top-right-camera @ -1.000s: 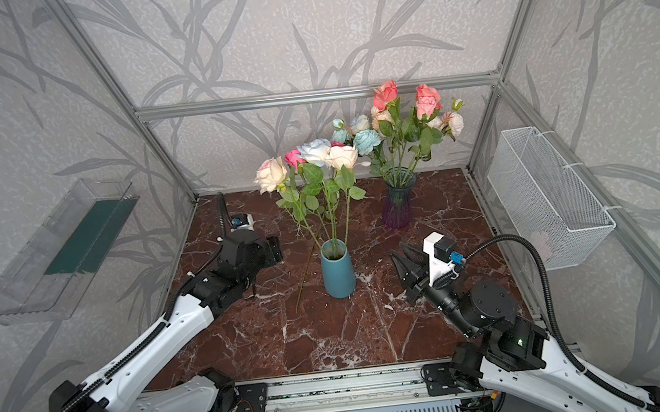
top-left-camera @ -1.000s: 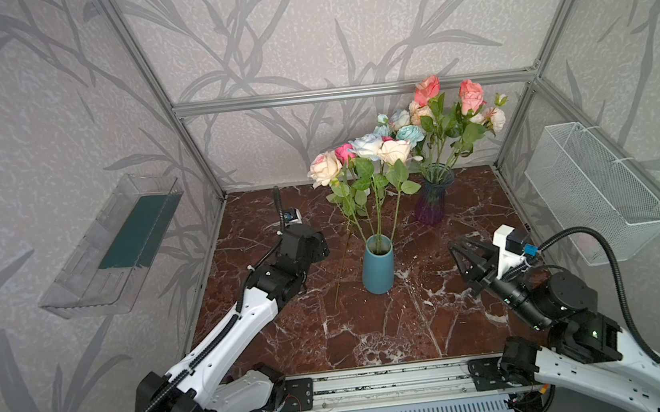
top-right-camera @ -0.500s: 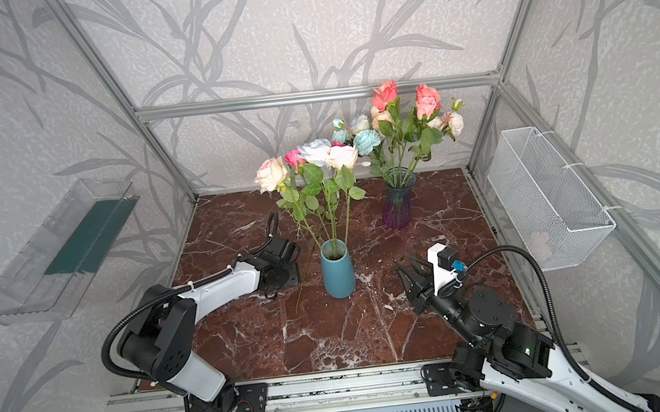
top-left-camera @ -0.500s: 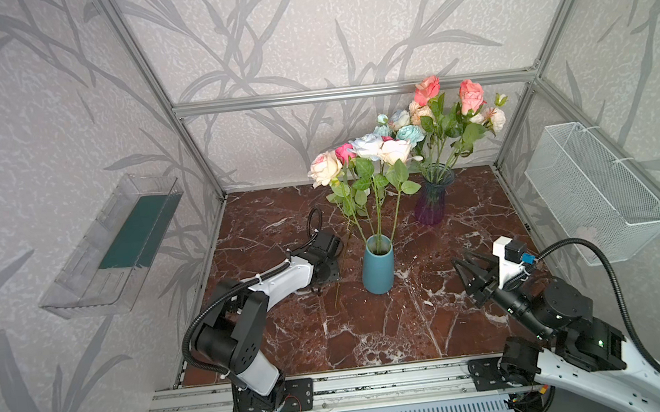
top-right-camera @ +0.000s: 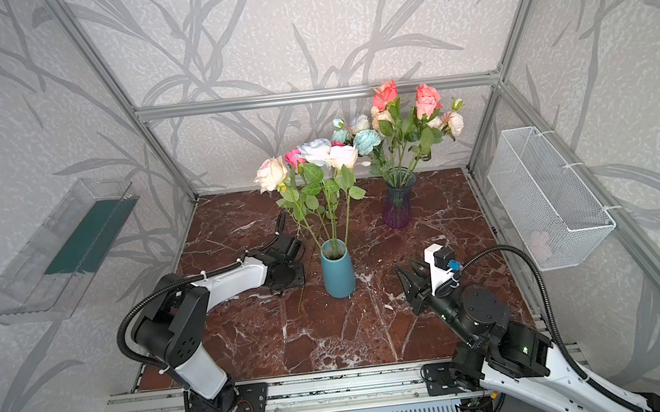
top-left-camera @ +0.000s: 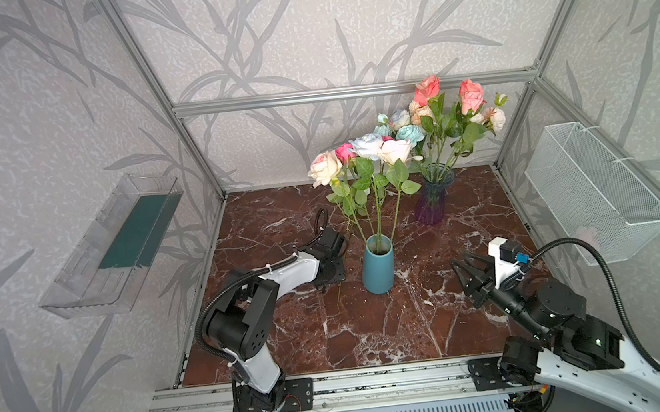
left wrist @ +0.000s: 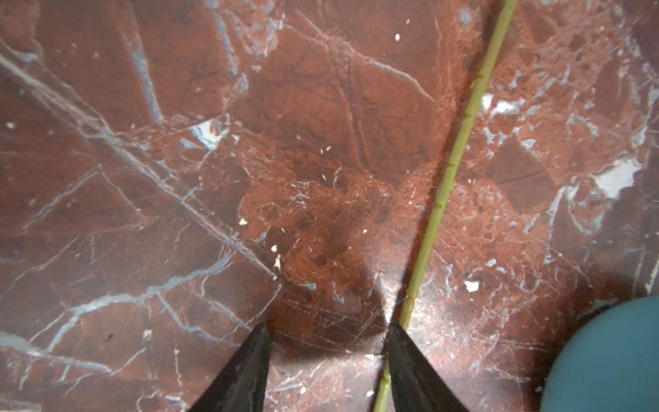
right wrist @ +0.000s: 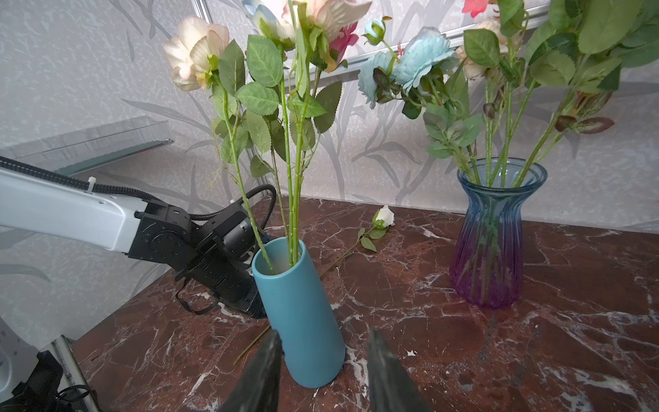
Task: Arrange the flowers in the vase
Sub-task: 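Close left gripper on the stem of the small white rosebud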
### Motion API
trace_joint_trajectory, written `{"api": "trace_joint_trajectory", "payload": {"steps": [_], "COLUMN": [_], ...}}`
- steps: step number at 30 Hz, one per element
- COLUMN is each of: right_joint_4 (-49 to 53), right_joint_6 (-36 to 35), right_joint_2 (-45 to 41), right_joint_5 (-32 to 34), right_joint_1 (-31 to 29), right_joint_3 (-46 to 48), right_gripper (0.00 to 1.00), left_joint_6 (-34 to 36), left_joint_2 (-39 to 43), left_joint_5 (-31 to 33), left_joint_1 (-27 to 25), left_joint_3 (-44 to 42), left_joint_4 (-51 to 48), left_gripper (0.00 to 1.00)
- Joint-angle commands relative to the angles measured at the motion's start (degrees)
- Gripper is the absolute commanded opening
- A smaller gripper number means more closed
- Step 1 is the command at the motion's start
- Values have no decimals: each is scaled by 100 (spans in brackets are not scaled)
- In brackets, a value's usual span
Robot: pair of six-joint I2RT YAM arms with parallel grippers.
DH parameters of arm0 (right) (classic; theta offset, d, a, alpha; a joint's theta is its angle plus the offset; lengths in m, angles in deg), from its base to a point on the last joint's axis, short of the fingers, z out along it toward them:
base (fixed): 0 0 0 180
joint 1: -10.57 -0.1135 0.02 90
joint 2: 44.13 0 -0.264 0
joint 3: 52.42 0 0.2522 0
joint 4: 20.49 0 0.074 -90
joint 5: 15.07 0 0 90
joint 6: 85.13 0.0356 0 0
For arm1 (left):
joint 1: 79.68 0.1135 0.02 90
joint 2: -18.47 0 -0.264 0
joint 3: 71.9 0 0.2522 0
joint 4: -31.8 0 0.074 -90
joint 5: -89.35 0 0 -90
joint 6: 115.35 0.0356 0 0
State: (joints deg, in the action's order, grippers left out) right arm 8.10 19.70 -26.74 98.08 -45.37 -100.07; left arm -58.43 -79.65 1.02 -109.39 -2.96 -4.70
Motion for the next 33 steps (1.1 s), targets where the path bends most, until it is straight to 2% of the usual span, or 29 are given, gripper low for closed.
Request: {"api": "trace_joint_trajectory", "payload": {"steps": [1,6,14,20,26,33], "right_joint_4": [-103,-120,-167,-7,3,-79], "right_joint_6": [12,12,47,56,31,-23], "right_joint_2": [18,52,103,6,-29,54], "right_joint_5": [103,109,40,86,127,101], "right_joint_1": [-30,-31,-26,-25,-26,-23], "right_joint_3": [50,58,49,-1,-16,-43], "right_gripper": [40,40,40,40,40,40], "left_joint_6": [-108,-124,32,-48,-171,-618], "left_joint_2": [465,917,196,-253,-261,205], "left_joint_5": [-13,-255,289,702,686,721], "left_joint_1": [-68,-121,-393,-421,-412,-404], "left_joint_3": [-132,-198,216,384,208,-409], "left_joint_4": [-198,-124,-612,-862,-847,-833], "left_gripper": [54,55,51,38,25,0]}}
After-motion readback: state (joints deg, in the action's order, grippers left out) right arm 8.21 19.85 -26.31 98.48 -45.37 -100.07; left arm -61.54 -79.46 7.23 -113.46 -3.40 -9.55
